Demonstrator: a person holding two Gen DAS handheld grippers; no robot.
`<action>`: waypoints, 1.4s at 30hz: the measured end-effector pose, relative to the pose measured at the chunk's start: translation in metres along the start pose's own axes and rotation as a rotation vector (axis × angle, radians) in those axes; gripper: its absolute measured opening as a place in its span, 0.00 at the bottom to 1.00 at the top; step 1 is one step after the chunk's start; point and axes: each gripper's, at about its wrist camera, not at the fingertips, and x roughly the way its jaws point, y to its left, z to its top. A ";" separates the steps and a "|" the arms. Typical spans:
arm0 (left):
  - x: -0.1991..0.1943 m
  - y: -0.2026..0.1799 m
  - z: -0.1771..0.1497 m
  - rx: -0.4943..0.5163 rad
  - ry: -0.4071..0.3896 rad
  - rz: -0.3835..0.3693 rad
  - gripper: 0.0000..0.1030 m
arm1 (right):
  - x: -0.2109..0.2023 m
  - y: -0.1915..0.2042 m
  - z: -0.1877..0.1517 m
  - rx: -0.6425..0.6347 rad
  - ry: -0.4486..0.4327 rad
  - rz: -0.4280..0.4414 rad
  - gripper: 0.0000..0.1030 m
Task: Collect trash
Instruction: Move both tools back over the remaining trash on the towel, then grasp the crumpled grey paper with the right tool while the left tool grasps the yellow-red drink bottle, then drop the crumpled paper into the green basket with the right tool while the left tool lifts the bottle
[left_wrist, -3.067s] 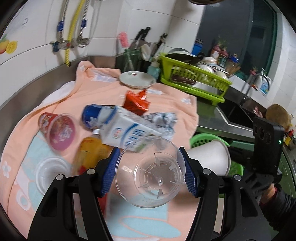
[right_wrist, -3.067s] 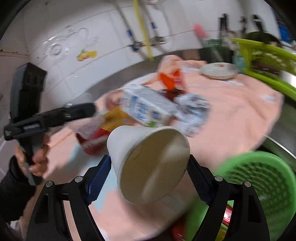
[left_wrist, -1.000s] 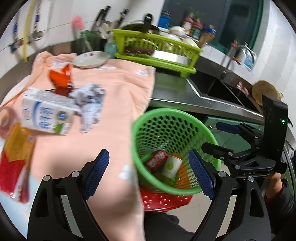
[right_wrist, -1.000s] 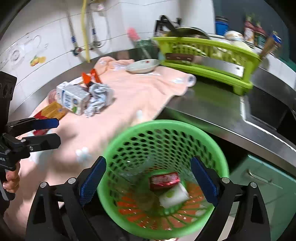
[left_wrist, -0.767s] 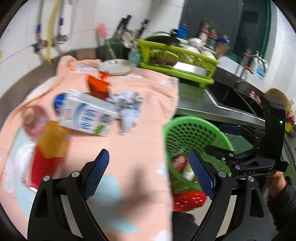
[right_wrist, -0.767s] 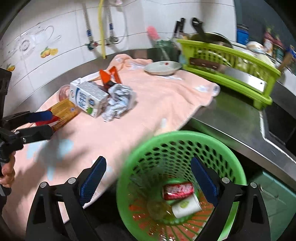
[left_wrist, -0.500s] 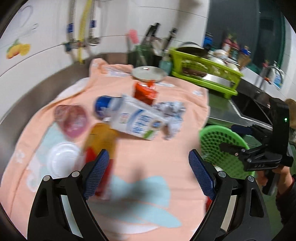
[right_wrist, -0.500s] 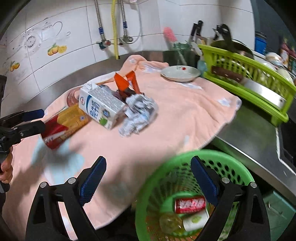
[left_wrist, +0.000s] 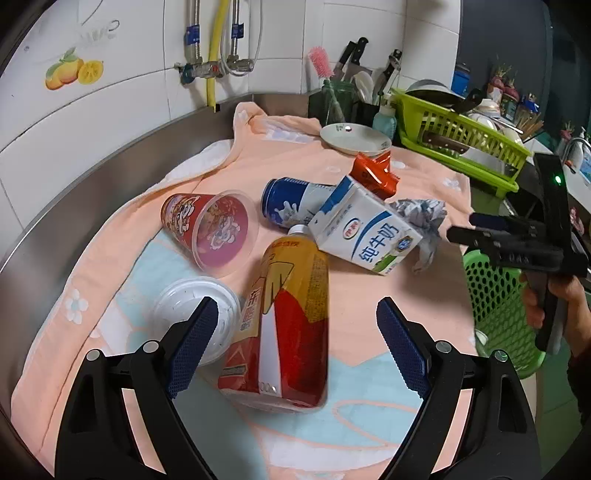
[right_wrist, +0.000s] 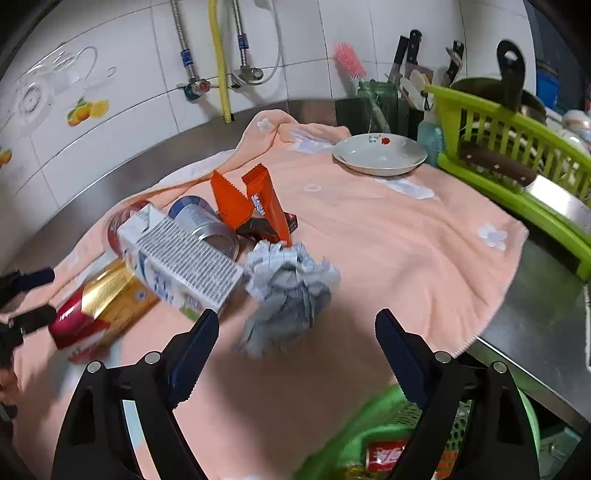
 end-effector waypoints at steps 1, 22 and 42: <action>0.002 0.001 0.000 0.000 0.005 0.000 0.84 | 0.006 -0.002 0.003 0.008 0.005 0.007 0.79; 0.046 -0.007 0.010 0.059 0.129 0.023 0.84 | 0.067 -0.014 0.018 0.056 0.098 0.077 0.50; 0.065 -0.008 0.009 0.064 0.177 0.087 0.65 | 0.032 -0.009 0.002 0.032 0.030 0.038 0.31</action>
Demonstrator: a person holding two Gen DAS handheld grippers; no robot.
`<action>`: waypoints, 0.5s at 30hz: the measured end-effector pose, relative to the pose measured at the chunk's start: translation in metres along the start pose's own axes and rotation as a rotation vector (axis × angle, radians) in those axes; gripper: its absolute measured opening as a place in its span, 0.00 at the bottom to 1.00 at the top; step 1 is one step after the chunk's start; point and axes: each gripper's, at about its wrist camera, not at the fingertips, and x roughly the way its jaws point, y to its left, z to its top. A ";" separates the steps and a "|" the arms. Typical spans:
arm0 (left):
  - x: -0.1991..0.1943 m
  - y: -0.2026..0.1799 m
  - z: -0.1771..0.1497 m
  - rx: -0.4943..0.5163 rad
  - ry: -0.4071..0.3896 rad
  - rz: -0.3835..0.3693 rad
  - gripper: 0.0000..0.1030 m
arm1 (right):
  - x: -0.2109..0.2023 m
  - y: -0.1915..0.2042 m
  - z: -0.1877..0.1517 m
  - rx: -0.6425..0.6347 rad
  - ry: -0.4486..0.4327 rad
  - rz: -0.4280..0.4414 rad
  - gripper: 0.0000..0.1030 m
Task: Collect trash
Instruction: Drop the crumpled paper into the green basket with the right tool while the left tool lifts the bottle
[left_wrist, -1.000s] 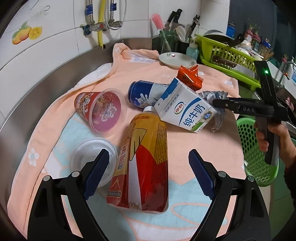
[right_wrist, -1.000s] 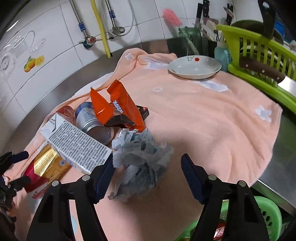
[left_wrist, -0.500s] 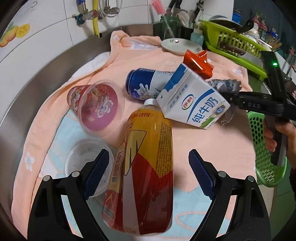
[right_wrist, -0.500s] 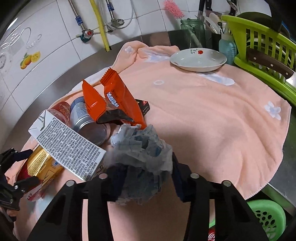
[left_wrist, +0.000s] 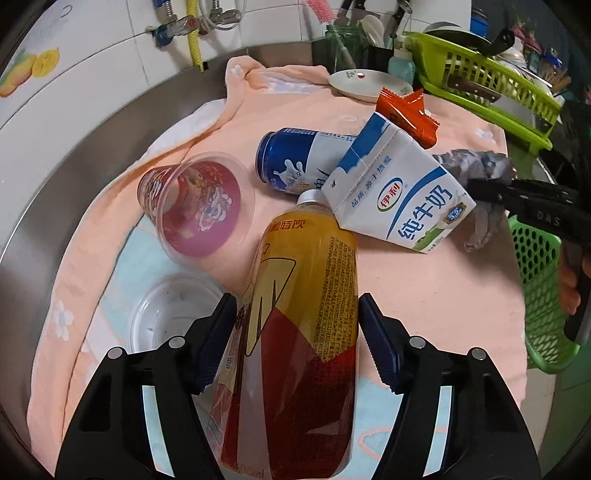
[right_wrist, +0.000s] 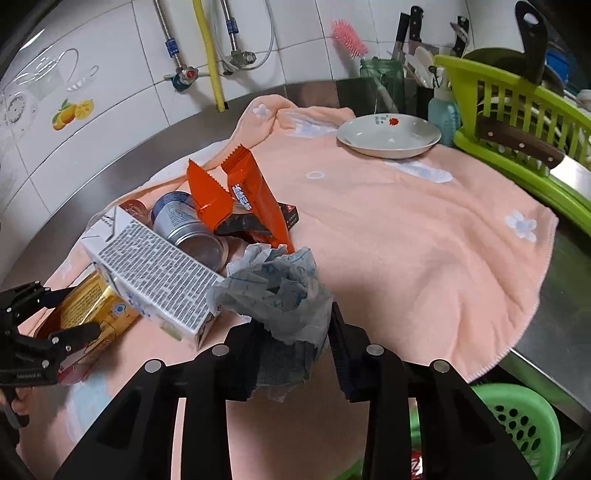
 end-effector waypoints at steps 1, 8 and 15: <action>-0.002 -0.001 -0.001 -0.002 -0.002 -0.005 0.64 | -0.004 0.000 -0.001 0.001 -0.004 0.000 0.31; -0.024 -0.006 -0.012 -0.018 -0.035 -0.046 0.64 | -0.050 -0.004 -0.017 -0.014 -0.037 -0.035 0.31; -0.050 -0.008 -0.026 -0.029 -0.072 -0.084 0.63 | -0.086 -0.034 -0.051 -0.006 -0.006 -0.141 0.31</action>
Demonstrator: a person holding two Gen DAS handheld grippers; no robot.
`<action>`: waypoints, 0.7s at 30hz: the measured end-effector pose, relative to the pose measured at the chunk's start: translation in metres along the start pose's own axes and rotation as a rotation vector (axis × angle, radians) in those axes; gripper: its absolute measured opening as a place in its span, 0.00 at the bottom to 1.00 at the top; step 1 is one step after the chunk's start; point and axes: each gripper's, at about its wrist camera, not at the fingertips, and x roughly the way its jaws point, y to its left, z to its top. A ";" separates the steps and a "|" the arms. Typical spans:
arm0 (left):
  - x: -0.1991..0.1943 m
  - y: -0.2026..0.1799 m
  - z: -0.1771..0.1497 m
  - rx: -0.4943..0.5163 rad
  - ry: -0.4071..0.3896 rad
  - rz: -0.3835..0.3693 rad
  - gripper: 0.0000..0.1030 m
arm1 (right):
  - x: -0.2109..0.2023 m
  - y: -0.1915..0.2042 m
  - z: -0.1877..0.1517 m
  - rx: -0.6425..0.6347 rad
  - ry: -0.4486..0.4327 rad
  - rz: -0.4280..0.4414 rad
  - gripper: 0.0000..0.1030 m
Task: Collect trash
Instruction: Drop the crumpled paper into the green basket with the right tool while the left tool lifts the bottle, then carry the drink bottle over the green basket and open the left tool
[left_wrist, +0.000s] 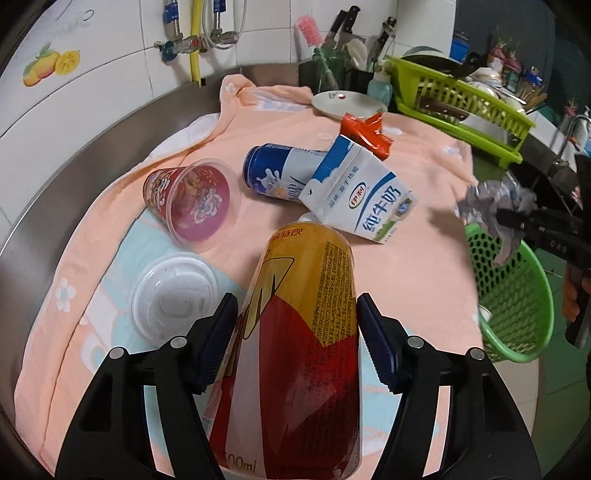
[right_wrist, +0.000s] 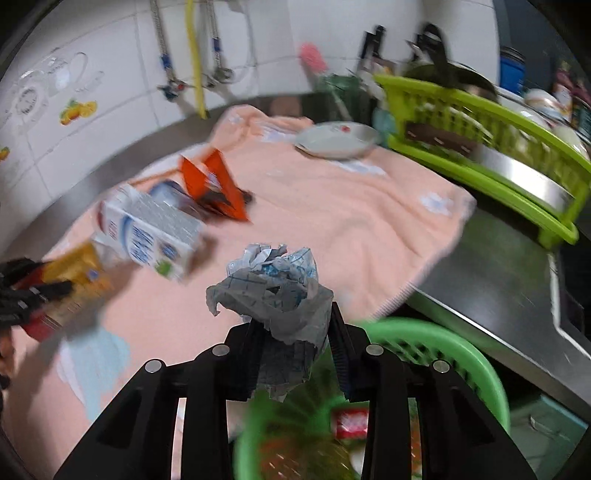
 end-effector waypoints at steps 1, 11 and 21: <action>-0.002 0.000 -0.002 -0.003 0.000 -0.004 0.63 | -0.001 -0.006 -0.006 0.004 0.013 -0.023 0.31; -0.022 -0.003 -0.021 -0.053 -0.005 -0.061 0.63 | 0.004 -0.048 -0.064 0.116 0.142 -0.023 0.33; -0.047 -0.029 -0.027 -0.019 -0.046 -0.112 0.63 | -0.010 -0.045 -0.086 0.136 0.130 -0.024 0.72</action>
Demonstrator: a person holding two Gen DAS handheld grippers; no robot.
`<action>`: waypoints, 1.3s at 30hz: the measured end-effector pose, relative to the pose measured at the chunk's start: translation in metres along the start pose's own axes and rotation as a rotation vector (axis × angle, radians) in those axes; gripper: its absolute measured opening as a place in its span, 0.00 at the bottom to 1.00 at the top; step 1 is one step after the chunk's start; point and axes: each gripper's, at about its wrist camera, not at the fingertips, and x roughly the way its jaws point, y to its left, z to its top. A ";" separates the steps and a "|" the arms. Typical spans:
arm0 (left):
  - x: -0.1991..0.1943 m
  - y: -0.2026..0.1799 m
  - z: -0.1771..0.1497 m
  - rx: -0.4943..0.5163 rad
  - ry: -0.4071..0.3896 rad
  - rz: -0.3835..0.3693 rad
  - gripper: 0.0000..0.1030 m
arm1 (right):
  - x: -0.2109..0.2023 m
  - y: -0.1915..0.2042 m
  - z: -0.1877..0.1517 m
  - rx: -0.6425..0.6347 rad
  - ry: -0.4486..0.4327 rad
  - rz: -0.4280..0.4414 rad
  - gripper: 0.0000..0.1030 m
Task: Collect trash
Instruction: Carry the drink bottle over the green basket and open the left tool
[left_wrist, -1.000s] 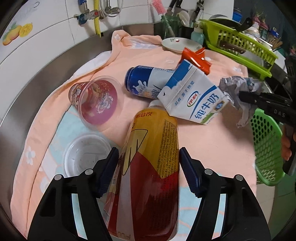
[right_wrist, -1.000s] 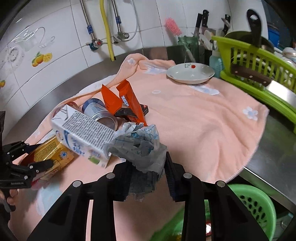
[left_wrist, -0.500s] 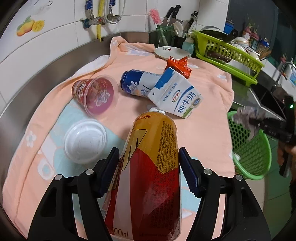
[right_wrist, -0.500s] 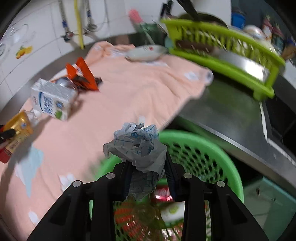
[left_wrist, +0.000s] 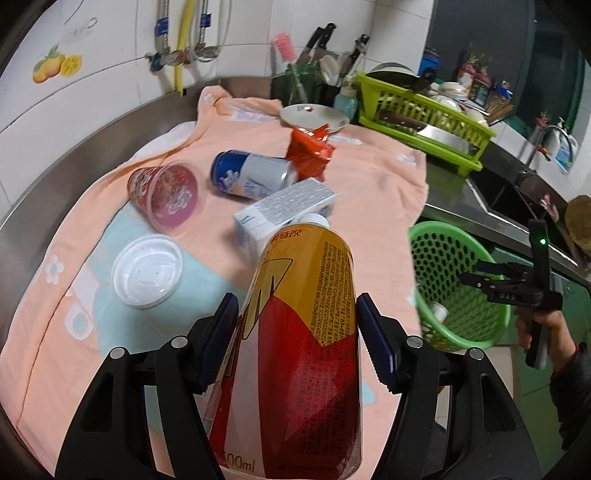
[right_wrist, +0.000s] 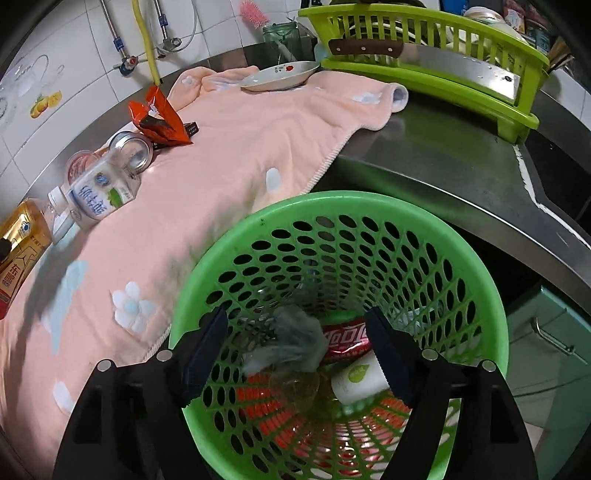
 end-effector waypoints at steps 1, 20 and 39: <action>-0.001 -0.004 0.000 0.005 -0.003 -0.012 0.63 | -0.004 -0.001 -0.002 0.001 -0.006 -0.005 0.72; 0.072 -0.149 0.019 0.112 0.100 -0.274 0.60 | -0.087 -0.036 -0.046 0.070 -0.175 -0.064 0.78; 0.186 -0.257 0.024 0.142 0.224 -0.308 0.61 | -0.101 -0.069 -0.072 0.139 -0.193 -0.057 0.78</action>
